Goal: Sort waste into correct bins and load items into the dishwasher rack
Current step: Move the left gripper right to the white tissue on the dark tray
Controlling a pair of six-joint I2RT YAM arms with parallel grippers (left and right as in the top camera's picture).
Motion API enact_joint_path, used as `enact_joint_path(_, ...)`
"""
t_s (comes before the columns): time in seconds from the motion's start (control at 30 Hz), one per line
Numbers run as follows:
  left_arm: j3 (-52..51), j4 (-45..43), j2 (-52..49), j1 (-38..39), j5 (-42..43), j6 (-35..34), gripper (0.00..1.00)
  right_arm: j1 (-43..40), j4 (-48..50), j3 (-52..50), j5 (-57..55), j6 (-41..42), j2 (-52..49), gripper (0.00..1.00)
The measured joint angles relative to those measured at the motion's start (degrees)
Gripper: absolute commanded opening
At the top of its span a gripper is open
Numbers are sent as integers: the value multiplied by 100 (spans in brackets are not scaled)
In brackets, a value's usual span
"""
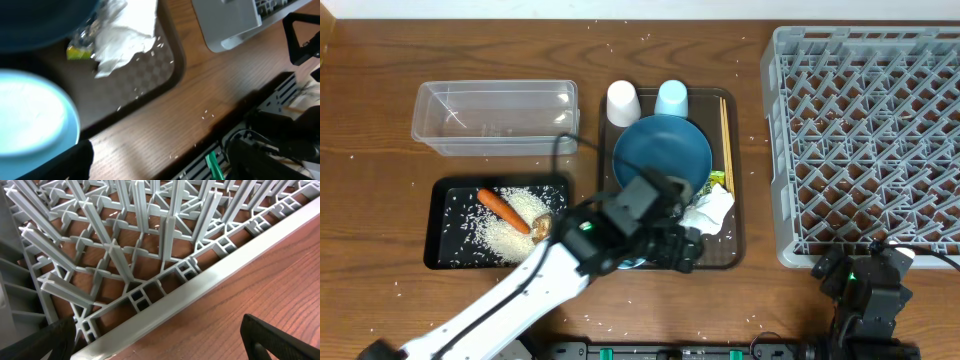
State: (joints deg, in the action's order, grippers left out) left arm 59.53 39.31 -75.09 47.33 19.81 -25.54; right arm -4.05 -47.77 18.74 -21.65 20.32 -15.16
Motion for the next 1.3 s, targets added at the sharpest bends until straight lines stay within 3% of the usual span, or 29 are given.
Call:
enact_joint_path(0.43, 234, -828, -2044, 498, -577, 9, 94, 0, 0, 0, 0, 0, 0, 99)
enact_joint_path(0.9, 234, -2022, -2538, 503, -1274, -212, 94, 0, 0, 0, 0, 0, 0, 99)
enact_joint_path(1.3, 234, -2253, -2966, 503, -1425, -208, 94, 0, 0, 0, -2, 0, 0, 99)
